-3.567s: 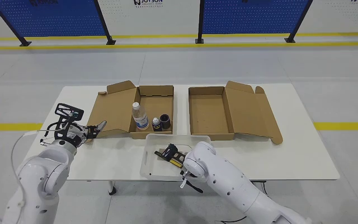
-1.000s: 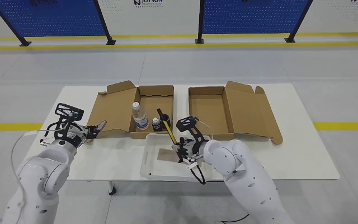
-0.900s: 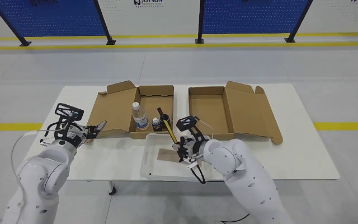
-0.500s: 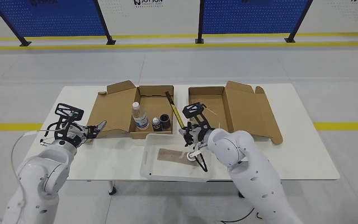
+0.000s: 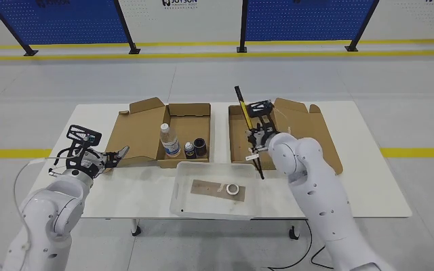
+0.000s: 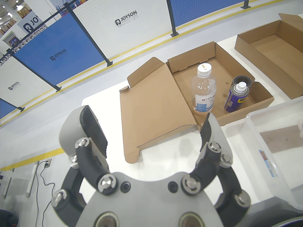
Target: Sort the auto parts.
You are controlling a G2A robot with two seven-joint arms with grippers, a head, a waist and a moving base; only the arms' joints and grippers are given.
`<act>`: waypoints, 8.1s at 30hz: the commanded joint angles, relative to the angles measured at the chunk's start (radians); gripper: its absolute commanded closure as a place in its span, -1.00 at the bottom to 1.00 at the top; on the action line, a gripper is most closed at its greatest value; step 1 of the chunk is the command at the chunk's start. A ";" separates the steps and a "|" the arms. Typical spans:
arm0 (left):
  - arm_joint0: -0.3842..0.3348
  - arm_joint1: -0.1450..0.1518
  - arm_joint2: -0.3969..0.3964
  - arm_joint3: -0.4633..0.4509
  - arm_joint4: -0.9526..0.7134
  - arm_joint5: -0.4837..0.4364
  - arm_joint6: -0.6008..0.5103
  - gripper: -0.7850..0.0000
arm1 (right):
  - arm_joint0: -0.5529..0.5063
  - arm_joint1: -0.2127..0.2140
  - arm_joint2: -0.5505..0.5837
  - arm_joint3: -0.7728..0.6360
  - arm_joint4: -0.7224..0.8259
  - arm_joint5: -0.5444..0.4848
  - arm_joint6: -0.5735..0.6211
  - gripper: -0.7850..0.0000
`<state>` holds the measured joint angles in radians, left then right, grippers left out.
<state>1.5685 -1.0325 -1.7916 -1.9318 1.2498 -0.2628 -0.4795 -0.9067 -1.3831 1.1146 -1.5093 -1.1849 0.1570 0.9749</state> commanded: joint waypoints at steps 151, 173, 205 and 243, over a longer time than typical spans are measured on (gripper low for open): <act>0.000 0.000 0.000 0.000 0.000 0.000 0.000 -1.00 | -0.065 -0.103 -0.332 0.186 0.073 -0.229 0.164 -0.03; 0.000 0.000 0.000 0.000 0.000 0.000 0.000 -1.00 | -0.023 -0.096 -0.296 0.204 -0.034 -0.213 0.169 0.05; 0.000 0.000 0.000 0.000 0.000 0.000 0.000 -1.00 | -0.031 -0.119 -0.329 0.251 0.011 -0.233 0.188 0.04; 0.000 0.000 0.000 0.000 0.000 0.000 0.000 -1.00 | -0.008 -0.127 -0.323 0.269 -0.014 -0.236 0.215 0.15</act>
<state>1.5685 -1.0325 -1.7916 -1.9318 1.2498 -0.2628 -0.4795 -0.9144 -1.5103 0.7906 -1.2389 -1.1966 -0.0790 1.1881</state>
